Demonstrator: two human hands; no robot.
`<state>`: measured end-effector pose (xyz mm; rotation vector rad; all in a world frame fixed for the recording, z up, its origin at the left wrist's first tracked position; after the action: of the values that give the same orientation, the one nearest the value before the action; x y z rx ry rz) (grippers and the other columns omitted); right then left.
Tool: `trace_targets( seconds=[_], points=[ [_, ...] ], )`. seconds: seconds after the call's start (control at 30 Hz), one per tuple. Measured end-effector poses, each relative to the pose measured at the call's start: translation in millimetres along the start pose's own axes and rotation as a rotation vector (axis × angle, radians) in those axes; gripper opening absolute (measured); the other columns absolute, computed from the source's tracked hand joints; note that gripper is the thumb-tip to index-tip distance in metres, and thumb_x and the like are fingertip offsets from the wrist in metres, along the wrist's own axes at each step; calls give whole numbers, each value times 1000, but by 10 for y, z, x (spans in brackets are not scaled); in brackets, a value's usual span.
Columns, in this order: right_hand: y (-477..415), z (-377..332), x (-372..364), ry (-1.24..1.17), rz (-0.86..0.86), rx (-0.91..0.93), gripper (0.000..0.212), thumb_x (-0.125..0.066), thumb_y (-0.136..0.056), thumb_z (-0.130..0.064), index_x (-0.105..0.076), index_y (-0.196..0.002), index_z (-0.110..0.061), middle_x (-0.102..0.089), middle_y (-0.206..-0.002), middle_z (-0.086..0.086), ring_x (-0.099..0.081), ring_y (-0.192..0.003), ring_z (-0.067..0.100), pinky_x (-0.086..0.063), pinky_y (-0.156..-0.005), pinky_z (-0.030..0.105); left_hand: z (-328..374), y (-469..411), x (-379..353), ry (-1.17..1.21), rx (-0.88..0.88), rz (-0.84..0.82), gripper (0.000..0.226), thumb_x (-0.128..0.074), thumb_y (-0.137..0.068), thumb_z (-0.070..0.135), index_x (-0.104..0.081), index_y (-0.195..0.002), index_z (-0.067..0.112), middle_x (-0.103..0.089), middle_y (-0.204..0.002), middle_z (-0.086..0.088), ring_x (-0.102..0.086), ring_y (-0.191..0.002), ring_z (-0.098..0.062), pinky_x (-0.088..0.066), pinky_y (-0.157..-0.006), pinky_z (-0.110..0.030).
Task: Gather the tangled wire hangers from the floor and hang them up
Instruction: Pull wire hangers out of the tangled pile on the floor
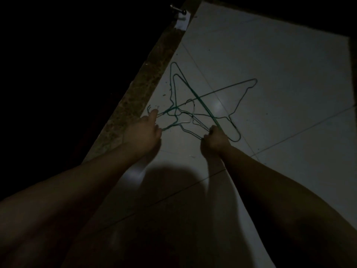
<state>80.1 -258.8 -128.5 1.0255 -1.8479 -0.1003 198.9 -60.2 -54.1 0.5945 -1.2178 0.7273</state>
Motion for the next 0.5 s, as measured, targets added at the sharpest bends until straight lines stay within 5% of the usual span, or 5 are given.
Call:
trace_targets(
  seconds=[0.2,0.5],
  points=[
    [135,54,-196,344,-97,11,25,-58,-91,-24,-63,-109,-7,-64,-113,13,-60,-103,28,-49,-84,32,-49,2,-133,74,-25,10,46,-44,-94,33,-32,-136,19,-65,-103,-13,-61,-89,-30,-52,-74,-40],
    [548,82,-314,280,-56,189,17,-53,-91,-14,-56,-98,1,-63,-103,18,-59,-97,32,-42,-74,27,53,-89,-189,126,-43,28,69,-51,-90,33,-16,-147,19,-62,-108,-15,-59,-98,-33,-47,-79,-39]
  ],
)
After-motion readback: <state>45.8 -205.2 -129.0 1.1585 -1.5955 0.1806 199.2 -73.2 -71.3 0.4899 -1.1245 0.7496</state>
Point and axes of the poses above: each hand's wrist, its own y-axis away from the middle knuckle, its own x-axis out of the back of the hand, z = x × y, the point moved 2 cm from there along -y, towards the middle knuckle
